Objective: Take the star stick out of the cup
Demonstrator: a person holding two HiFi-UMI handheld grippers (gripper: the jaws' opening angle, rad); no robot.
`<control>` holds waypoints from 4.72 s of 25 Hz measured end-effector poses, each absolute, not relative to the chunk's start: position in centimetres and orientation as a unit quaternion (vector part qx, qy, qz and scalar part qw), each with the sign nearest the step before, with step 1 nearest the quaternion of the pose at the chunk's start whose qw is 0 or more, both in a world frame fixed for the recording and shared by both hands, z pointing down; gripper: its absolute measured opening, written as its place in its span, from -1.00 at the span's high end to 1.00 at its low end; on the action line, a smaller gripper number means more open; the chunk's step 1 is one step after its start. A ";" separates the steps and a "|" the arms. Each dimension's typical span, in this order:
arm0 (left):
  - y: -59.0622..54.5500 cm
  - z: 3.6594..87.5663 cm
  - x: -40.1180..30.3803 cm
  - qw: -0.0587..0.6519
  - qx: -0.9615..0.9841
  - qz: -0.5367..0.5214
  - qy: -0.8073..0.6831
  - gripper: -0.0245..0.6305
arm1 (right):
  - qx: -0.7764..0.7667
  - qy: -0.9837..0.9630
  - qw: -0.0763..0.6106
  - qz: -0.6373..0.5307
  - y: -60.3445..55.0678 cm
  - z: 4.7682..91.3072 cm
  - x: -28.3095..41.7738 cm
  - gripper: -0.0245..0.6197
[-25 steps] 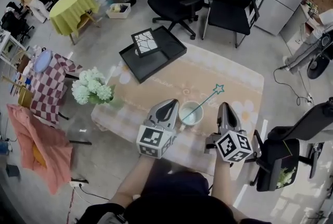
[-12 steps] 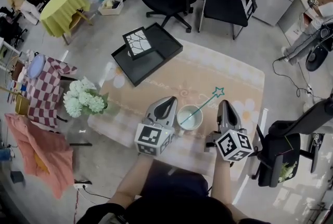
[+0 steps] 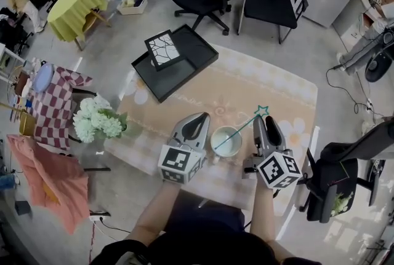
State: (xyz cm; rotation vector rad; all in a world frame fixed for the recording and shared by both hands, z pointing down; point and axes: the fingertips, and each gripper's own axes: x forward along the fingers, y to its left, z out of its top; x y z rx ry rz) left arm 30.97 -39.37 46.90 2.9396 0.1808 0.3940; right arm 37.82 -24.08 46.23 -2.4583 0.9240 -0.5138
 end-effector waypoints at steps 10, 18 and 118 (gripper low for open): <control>-40.7 47.3 30.8 0.085 0.986 0.136 0.045 0.89 | -0.879 0.357 0.241 -0.205 -25.6 47.2 39.3 0.27; -41.4 48.0 30.5 0.081 0.986 0.141 0.038 0.89 | -0.883 0.363 0.236 -0.180 -26.1 46.4 39.5 0.44; -24.5 43.9 23.9 0.084 0.951 0.086 0.285 0.89 | -0.972 0.086 0.217 0.023 -5.7 40.3 23.0 0.87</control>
